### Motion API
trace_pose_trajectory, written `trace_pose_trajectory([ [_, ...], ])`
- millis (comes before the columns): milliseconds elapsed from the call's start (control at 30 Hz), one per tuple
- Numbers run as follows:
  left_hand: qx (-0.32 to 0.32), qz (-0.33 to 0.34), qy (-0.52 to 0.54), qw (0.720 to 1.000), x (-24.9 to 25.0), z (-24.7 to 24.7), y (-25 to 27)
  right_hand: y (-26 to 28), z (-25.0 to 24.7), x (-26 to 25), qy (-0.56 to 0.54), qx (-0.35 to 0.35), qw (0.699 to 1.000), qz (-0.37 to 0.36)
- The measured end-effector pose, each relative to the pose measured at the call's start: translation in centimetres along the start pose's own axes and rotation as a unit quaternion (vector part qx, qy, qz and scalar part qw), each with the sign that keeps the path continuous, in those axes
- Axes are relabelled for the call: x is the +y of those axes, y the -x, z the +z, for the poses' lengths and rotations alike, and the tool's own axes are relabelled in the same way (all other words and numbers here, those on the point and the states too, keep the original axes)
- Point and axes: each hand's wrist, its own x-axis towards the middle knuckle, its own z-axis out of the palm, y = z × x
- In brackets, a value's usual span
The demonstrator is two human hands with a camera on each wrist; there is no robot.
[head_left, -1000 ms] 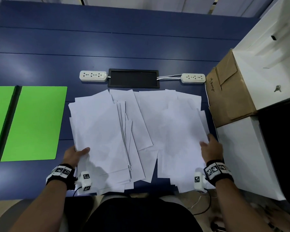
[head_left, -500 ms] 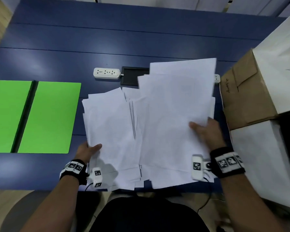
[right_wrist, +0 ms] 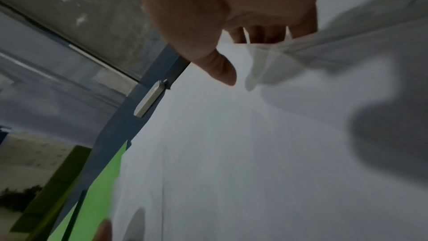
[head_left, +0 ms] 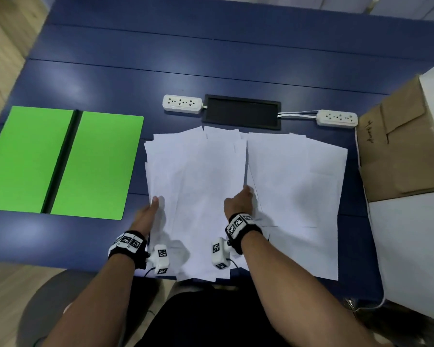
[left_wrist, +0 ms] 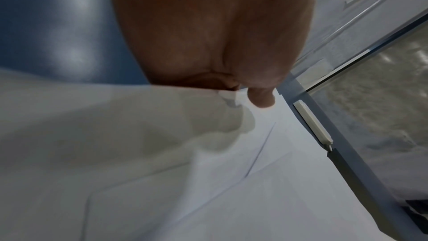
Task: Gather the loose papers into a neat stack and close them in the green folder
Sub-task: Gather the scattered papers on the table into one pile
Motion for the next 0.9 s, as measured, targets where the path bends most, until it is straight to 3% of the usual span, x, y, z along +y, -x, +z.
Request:
trace_pose_trajectory([
  [67, -0.002, 0.005, 0.0, 1.0, 0.4, 0.4, 0.3, 0.8, 0.9, -0.4, 0.067, -0.005, 0.998, 0.0],
  [200, -0.018, 0.0, 0.034, 0.999, 0.9, 0.4, 1.2, 1.5, 2.1, -0.6, 0.163, -0.083, 0.981, -0.065],
  [300, -0.039, 0.004, 0.04, 0.998, 0.0, -0.1, 0.5, 1.5, 1.6, -0.7, 0.19, -0.035, 0.979, -0.059],
  [667, -0.067, 0.003, 0.008, 0.998, 0.1, -0.6, 0.7, 0.5, 1.3, 2.0, 0.09, -0.09, 0.988, -0.09],
  [900, -0.072, -0.014, 0.038, 0.997, 0.5, -0.7, 1.2, 0.0, 1.3, 2.9, -0.005, -0.04, 0.998, -0.054],
])
